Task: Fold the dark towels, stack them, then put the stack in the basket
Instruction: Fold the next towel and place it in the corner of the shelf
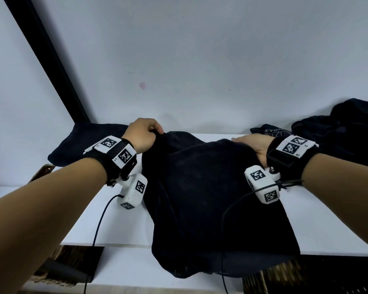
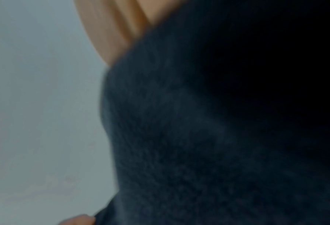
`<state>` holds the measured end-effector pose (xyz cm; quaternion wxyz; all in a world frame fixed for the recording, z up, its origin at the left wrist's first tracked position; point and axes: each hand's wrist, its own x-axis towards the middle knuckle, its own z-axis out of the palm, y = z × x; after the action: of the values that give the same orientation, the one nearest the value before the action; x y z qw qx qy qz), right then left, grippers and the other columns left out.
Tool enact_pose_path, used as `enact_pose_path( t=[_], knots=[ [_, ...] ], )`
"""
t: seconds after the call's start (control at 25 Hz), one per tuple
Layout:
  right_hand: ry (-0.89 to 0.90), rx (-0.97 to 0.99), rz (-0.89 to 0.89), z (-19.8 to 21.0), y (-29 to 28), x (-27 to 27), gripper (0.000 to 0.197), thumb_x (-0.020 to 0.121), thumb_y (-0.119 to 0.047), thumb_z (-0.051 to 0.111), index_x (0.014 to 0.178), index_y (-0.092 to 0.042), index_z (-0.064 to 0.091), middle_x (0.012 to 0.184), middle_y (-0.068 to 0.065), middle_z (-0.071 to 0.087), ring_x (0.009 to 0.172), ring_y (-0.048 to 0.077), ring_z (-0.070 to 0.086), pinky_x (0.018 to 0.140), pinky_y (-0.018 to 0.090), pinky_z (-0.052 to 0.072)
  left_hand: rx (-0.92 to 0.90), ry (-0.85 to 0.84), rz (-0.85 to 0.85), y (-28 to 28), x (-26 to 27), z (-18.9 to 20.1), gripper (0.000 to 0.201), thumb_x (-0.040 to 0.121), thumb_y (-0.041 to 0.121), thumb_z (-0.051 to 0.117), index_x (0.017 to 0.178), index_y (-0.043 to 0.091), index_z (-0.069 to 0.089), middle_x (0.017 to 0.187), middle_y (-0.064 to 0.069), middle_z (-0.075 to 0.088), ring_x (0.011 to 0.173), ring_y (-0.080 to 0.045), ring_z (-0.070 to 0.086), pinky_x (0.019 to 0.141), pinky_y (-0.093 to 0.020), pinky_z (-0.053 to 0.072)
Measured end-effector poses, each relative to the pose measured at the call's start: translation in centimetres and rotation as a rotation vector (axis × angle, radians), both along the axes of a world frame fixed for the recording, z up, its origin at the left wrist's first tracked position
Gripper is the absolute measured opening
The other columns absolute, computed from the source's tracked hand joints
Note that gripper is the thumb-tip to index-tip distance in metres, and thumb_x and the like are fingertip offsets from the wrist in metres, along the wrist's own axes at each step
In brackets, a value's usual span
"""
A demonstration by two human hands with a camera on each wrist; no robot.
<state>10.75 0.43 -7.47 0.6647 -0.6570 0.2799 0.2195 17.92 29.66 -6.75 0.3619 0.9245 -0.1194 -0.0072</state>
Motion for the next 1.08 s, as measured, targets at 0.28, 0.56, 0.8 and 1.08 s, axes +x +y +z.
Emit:
enact_pose_path(
  t=[0.28, 0.56, 0.8, 1.08],
  knots=[
    [-0.007, -0.484, 0.481, 1.1, -0.7, 0.0, 0.018, 0.087, -0.027, 0.067, 0.098, -0.013, 0.068, 0.083, 0.0, 0.071, 0.073, 0.013, 0.066, 0.074, 0.025, 0.054, 0.069, 0.059, -0.024, 0.0, 0.3, 0.0, 0.052, 0.083, -0.006, 0.042, 0.127, 0.016, 0.061, 0.133, -0.004, 0.059, 0.125, -0.021, 0.052, 0.108, -0.031, 0.04],
    [-0.46, -0.823, -0.308, -1.9, -5.1, 1.6, 0.031, 0.068, -0.022, 0.078, 0.094, -0.025, 0.062, 0.095, -0.001, 0.064, 0.095, 0.025, 0.065, 0.09, 0.038, 0.054, 0.583, 0.062, -0.12, 0.0, 0.0, -0.9, 0.055, 0.082, -0.001, 0.052, 0.136, 0.008, 0.047, 0.14, -0.01, 0.039, 0.13, -0.03, 0.041, 0.105, -0.034, 0.039],
    [-0.051, -0.925, 0.085, -1.1, -3.8, 1.8, 0.047, 0.084, -0.047, 0.067, 0.078, -0.002, 0.055, 0.051, 0.01, 0.06, 0.041, 0.024, 0.057, 0.044, 0.026, 0.046, 0.898, -0.068, -0.242, -1.9, -1.3, -0.4, 0.036, 0.088, 0.022, 0.056, 0.122, 0.012, 0.057, 0.132, -0.009, 0.045, 0.118, -0.03, 0.047, 0.097, -0.04, 0.04],
    [-0.22, -0.262, -0.36, -1.0, -3.9, 3.9, 0.035, 0.081, -0.023, 0.07, 0.106, 0.001, 0.065, 0.096, 0.017, 0.07, 0.086, 0.032, 0.069, 0.083, 0.052, 0.056, 0.884, 0.159, -0.471, -0.6, -1.7, 0.7, 0.096, 0.079, 0.042, 0.076, 0.152, 0.016, 0.02, 0.159, -0.001, 0.023, 0.143, -0.018, 0.028, 0.112, -0.026, 0.025]
  ],
)
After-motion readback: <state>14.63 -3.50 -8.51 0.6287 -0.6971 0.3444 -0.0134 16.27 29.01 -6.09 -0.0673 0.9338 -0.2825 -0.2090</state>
